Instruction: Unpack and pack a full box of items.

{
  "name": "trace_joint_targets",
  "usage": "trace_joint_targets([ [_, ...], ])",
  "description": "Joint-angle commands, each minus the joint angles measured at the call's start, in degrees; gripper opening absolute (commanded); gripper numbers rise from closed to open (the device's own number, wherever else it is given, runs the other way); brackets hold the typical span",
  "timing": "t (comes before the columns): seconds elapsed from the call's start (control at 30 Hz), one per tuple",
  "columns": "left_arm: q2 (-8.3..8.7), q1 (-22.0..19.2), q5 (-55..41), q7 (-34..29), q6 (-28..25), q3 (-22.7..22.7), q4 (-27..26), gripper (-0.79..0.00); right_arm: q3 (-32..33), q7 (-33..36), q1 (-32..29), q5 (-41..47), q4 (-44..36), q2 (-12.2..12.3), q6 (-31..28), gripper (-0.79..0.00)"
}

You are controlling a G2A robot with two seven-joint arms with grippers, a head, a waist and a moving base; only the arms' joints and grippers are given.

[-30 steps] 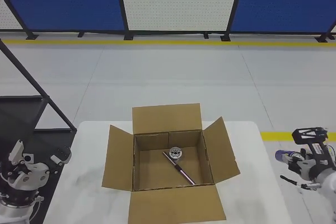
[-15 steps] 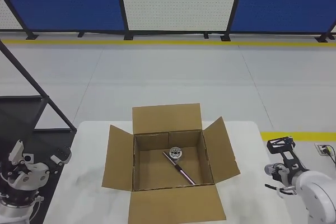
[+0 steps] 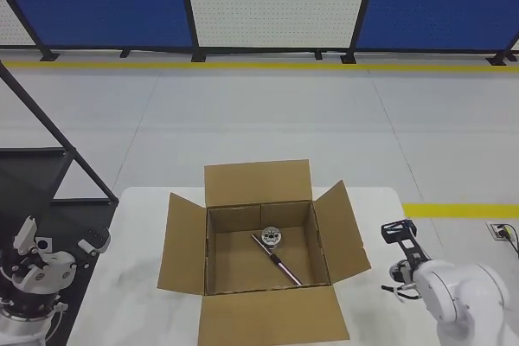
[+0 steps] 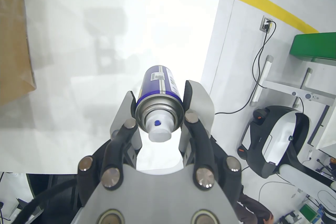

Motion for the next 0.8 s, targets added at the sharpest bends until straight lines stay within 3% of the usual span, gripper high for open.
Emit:
trace_joint_targets([
  [0.0,0.0,0.0,0.0,0.0,0.0,0.0,0.0,0.0,-0.45,0.13,1.29,-0.22,2.1,-0.06,0.93,-0.785],
  [0.77,0.0,0.0,0.0,0.0,0.0,0.0,0.0,0.0,0.39,-3.35,5.7,3.07,15.9,-0.02,5.05,-0.785],
])
